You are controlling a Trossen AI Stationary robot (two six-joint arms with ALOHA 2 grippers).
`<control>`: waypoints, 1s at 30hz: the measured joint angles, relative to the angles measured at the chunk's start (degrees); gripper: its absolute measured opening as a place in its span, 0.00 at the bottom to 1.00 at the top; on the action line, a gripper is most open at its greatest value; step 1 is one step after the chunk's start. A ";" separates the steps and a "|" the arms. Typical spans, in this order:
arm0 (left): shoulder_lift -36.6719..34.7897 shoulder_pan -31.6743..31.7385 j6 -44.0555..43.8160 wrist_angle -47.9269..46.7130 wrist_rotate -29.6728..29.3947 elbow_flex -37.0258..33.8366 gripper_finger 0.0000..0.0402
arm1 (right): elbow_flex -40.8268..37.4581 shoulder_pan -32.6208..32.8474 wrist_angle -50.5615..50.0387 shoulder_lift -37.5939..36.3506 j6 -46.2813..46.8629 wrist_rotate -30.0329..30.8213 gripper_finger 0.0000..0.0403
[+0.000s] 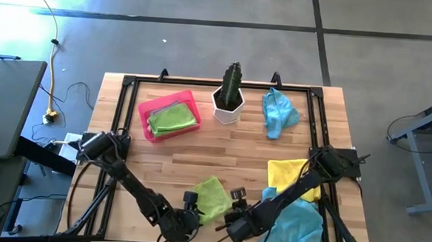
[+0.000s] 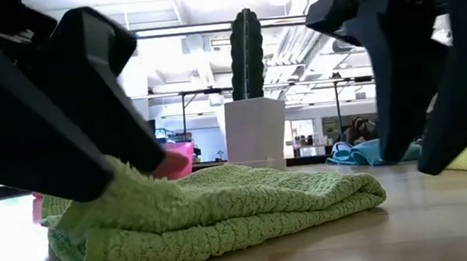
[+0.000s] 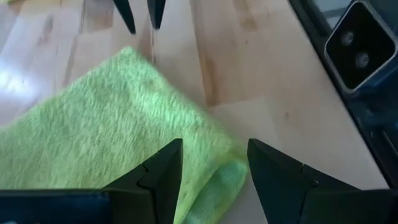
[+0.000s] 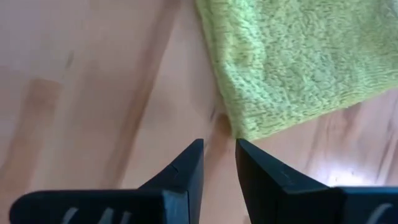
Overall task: Fold microfiber towels
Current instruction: Put the folded light green microfiber cloth into the transparent pink bin
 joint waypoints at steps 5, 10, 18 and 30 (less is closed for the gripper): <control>1.67 0.27 1.17 2.09 2.47 0.02 0.43 | 0.00 -0.38 2.25 0.00 0.14 0.10 0.22; 1.94 0.12 1.16 2.31 5.57 0.50 0.43 | 0.00 -0.30 6.89 0.00 -0.01 0.11 0.22; 3.26 1.20 0.85 0.27 6.50 0.61 0.47 | 0.00 -0.35 12.04 0.00 -0.43 0.10 0.22; 5.40 2.31 -0.11 0.52 1.21 0.85 0.38 | -0.02 -0.31 12.38 0.00 1.66 0.10 0.22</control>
